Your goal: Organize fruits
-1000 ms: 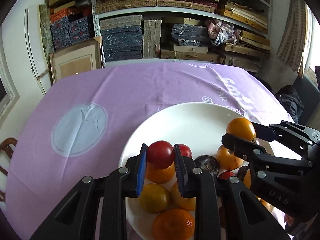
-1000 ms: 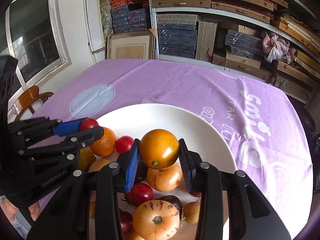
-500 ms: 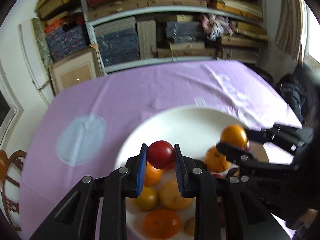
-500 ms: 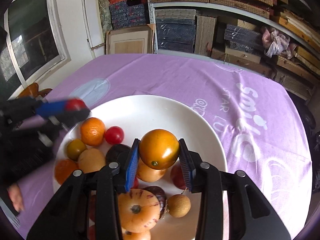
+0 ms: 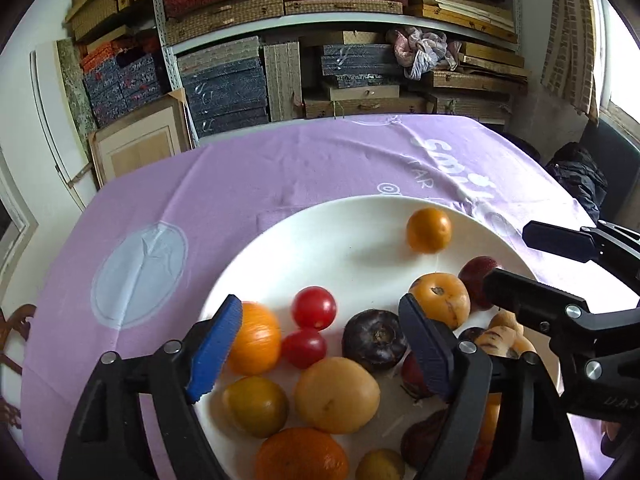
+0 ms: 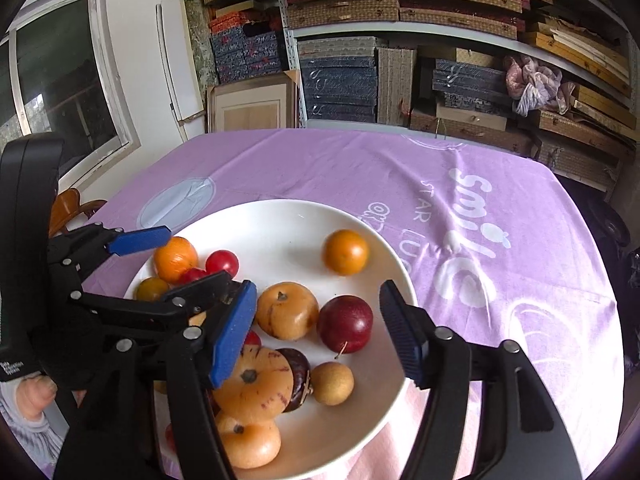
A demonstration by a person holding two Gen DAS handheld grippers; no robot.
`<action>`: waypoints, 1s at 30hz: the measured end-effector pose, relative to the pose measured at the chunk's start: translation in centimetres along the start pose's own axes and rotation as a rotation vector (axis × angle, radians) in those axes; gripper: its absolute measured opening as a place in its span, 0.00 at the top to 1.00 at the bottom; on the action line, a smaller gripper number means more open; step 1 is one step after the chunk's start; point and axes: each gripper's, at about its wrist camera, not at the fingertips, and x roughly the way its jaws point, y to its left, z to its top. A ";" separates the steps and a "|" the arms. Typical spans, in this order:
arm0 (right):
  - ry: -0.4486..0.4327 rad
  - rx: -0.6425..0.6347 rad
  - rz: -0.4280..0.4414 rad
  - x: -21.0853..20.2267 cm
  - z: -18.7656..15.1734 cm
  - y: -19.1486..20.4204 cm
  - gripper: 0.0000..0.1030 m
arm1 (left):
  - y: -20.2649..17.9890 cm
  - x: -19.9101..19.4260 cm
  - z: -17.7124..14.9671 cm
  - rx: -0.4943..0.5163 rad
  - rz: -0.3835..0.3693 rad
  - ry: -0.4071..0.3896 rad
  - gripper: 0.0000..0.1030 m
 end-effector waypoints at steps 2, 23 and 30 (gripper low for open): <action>-0.006 -0.002 -0.001 -1.1 -0.2 0.3 0.39 | 0.1 -1.3 0.1 0.017 0.015 -0.015 0.20; -0.304 0.008 -0.048 -21.9 -7.8 10.2 0.08 | 2.6 -19.5 -9.9 -0.073 0.099 -0.211 0.03; -0.257 0.051 -0.087 -19.8 -13.2 11.0 0.04 | 1.9 -19.0 -14.0 -0.117 0.115 -0.204 0.03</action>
